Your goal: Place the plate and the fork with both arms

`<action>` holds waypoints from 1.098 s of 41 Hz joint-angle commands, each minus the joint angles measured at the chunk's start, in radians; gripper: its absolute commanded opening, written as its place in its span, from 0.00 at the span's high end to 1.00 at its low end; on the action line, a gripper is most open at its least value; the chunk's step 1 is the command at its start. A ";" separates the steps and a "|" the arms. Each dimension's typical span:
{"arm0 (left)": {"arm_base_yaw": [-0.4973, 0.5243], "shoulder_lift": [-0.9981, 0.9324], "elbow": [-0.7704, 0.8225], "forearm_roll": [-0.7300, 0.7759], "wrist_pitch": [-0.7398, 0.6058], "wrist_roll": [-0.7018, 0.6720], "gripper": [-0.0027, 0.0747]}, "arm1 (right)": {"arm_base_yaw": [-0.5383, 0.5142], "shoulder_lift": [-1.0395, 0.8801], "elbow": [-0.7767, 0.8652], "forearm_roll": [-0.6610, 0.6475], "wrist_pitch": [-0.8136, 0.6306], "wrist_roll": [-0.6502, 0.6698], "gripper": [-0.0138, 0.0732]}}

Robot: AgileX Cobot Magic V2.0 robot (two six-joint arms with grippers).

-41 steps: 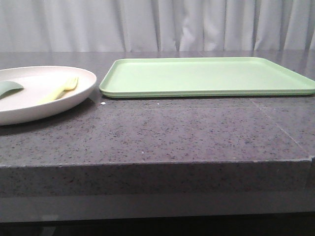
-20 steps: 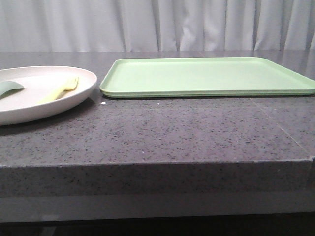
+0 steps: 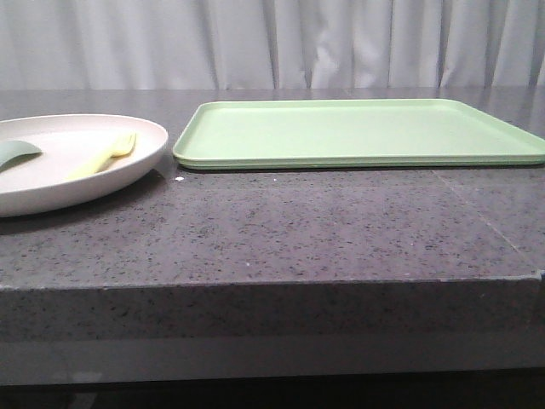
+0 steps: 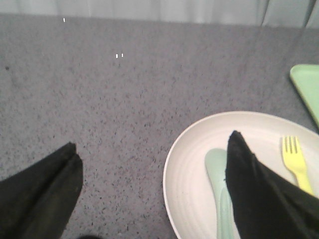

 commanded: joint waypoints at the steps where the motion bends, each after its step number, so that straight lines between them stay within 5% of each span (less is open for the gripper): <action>1: 0.003 0.102 -0.122 -0.008 0.048 -0.006 0.22 | 0.001 0.010 -0.036 -0.007 -0.072 -0.005 0.19; 17: 0.000 0.471 -0.392 -0.010 0.387 -0.006 0.28 | 0.001 0.010 -0.036 -0.007 -0.066 -0.005 0.19; 25: 0.000 0.564 -0.402 -0.057 0.414 -0.006 0.35 | 0.001 0.010 -0.036 -0.007 -0.066 -0.005 0.19; 45: 0.000 0.628 -0.402 -0.077 0.390 -0.006 0.36 | 0.001 0.010 -0.036 -0.007 -0.067 -0.005 0.19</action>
